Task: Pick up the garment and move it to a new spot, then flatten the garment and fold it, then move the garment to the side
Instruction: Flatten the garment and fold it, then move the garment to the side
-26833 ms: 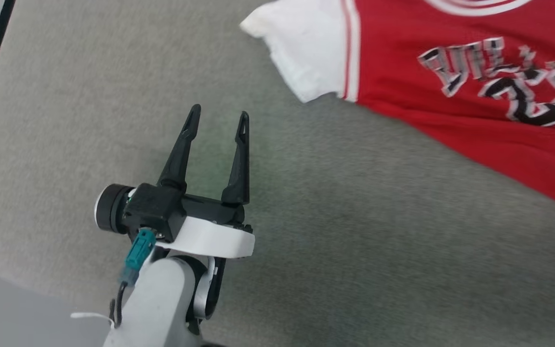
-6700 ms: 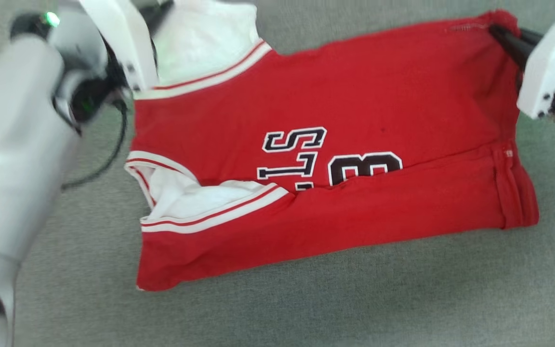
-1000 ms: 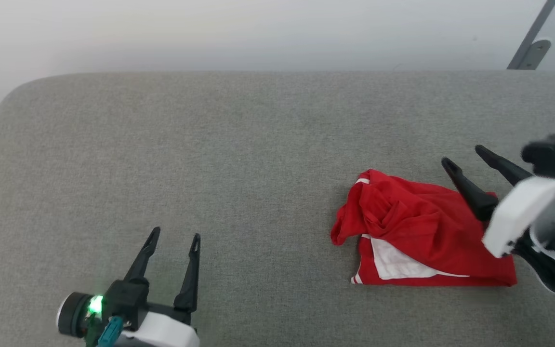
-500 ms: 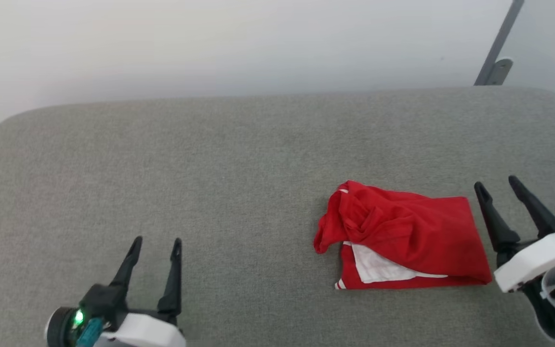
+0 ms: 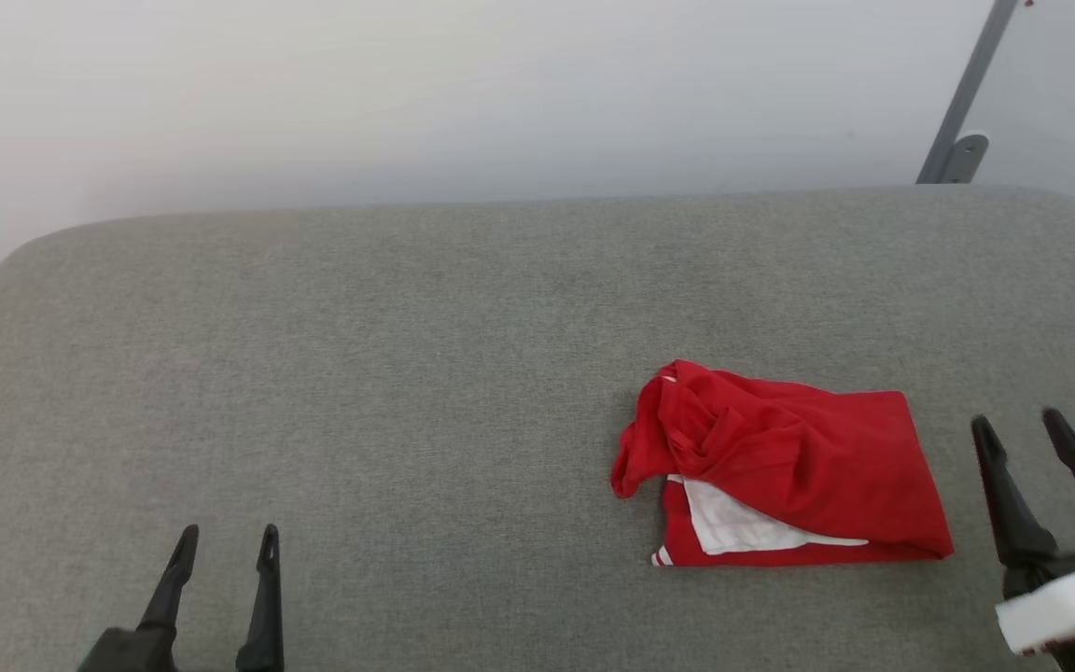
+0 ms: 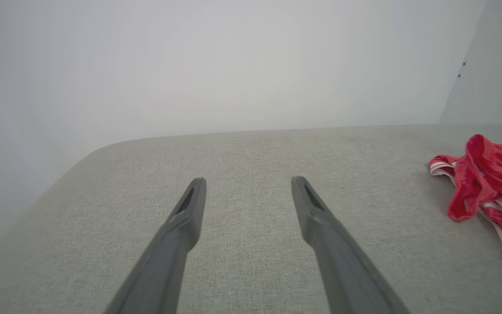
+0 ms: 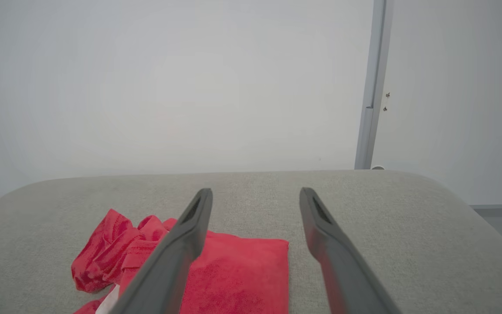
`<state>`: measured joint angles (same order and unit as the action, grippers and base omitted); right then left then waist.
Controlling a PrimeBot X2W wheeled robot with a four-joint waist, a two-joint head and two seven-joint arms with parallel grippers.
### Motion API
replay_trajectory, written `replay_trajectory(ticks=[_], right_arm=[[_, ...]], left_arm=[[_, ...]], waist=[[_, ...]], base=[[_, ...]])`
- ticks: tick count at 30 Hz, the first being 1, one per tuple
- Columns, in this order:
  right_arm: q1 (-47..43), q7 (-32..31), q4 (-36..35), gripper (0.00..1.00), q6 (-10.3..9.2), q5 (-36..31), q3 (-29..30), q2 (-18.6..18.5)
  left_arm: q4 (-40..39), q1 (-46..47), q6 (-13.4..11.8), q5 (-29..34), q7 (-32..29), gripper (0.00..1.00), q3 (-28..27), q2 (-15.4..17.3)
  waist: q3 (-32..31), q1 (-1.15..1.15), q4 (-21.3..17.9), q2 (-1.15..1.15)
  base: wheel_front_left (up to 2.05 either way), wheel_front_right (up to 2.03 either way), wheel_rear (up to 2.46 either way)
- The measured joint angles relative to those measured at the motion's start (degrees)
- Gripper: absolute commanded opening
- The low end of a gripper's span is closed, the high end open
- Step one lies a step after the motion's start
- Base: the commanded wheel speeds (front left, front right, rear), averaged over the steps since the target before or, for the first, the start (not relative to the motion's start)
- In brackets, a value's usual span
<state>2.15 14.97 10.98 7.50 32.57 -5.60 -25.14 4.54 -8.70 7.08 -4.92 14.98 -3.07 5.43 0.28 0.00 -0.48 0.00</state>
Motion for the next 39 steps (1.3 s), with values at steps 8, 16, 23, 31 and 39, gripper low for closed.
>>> replay_trajectory(ticks=[8, 16, 23, 31, 39], right_arm=[[-7.8, -0.1, -4.9, 1.0, 0.0, -1.1, 6.2, 1.5], [-9.7, -2.3, -8.3, 1.0, 0.0, -1.8, 9.2, 3.2], [-8.6, -7.5, -8.5, 1.0, 0.0, -2.4, 8.3, 2.5], [-1.0, -23.0, -5.2, 1.0, 0.0, 0.2, 8.8, -4.1], [6.8, -43.8, -1.3, 1.0, 0.0, 6.3, 4.2, -11.4]], left_arm=[[-5.0, -5.1, 0.1, -0.3, 0.0, 1.0, -1.2, -1.2], [-6.1, -5.8, 0.2, -0.7, 0.0, 1.0, -1.1, -1.8], [-6.2, -4.0, 0.2, -0.6, 0.0, 1.0, -0.1, -2.0], [-5.4, 1.6, 0.3, -0.8, 0.0, 1.0, 3.0, -2.4], [-4.0, 7.8, 0.3, -2.0, 0.0, 1.0, 6.6, -2.5]], waist=[[-0.2, 0.0, 1.1, 0.0], [0.3, 0.0, 1.3, 0.0], [1.7, 0.0, 2.4, 0.0], [6.0, 0.0, 4.6, 0.0], [12.3, 0.0, 6.9, 0.0]], base=[[0.0, 0.0, 0.0], [0.0, 0.0, 0.0], [0.0, 0.0, 0.0], [0.0, 0.0, 0.0], [0.0, 0.0, 0.0]])
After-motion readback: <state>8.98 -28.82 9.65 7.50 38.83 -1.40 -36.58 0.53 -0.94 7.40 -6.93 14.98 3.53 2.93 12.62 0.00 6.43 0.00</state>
